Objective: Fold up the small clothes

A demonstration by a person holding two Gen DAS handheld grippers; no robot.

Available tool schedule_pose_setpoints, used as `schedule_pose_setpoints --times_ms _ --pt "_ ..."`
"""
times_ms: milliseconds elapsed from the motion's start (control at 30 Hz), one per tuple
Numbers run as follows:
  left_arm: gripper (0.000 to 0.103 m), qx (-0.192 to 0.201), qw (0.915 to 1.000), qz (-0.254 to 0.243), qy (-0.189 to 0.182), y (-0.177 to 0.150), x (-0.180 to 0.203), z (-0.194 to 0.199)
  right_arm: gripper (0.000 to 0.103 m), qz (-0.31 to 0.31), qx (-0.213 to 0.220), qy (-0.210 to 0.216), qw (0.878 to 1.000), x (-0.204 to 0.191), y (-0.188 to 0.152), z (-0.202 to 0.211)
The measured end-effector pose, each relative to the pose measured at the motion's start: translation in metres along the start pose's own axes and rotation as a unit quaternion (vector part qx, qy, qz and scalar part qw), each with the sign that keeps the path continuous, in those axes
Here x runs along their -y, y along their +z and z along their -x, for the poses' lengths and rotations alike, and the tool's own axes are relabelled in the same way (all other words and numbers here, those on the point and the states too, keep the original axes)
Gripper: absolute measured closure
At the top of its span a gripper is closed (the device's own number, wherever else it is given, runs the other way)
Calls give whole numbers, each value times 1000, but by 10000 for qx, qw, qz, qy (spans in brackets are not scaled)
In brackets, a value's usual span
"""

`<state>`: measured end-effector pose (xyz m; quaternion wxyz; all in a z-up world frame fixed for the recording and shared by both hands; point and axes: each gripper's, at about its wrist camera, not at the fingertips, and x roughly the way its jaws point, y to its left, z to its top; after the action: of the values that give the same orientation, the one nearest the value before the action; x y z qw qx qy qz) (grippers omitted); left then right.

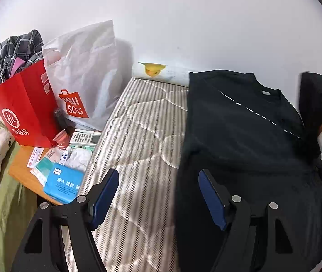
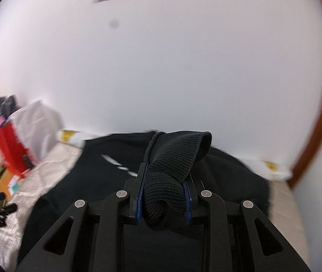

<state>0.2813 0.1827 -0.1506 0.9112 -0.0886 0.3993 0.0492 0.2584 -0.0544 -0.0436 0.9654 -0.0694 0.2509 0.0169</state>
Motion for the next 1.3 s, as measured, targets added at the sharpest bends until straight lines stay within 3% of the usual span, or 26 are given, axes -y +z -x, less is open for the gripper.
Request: schedule_pose_setpoints --times_ms 167,267,300,333,400,567,700,867,900,967,1000,1033,1067,1200,1300 --pt "32 -56 9999 -11 -134 3 -5 -14 75 275 -152 409 9987 -63 -9 -43" --pt "32 -83 9996 -160 -210 5 2 -22 71 306 -246 510 9979 -73 -22 -65" --pt "32 -92 9994 -224 -252 7 7 -24 62 272 -250 585 9976 -67 -23 -68" --pt "32 -81 9990 -294 -321 9 13 -25 45 210 -295 655 9972 -62 -27 -68" --pt "32 -70 9982 -371 -469 13 24 -26 31 163 -233 687 9972 -49 -35 -66" --pt "32 -188 9939 -414 -1001 23 54 -35 31 24 -444 220 9988 19 -61 -45" --pt "33 -221 9926 -652 -1003 29 83 -51 31 -11 -716 -371 9967 78 -98 -26" --pt "35 -425 9915 -654 -1039 42 103 -83 31 -86 -1239 -1239 9845 144 -154 -18" --pt "41 -521 9914 -617 -1028 43 105 -92 31 -145 -1297 -1320 9826 154 -162 -17" --pt "67 -715 9904 -526 -1060 42 107 -106 31 -423 -1469 -1440 9777 179 -177 -19" --pt "71 -718 9913 -465 -1002 41 108 -109 31 -533 -1486 -1468 9765 188 -181 -19" --pt "89 -568 9932 -447 -909 41 109 -106 31 -618 -1478 -1471 9760 196 -183 -18" --pt "95 -445 9937 -487 -903 44 110 -100 31 -677 -1446 -1468 9762 201 -183 -18" --pt "95 186 9956 -403 -825 63 100 -71 31 -775 -1184 -1579 9773 217 -173 -17" --pt "95 100 9987 -358 -362 71 87 -78 31 -748 -1298 -1623 9753 226 -170 -34"
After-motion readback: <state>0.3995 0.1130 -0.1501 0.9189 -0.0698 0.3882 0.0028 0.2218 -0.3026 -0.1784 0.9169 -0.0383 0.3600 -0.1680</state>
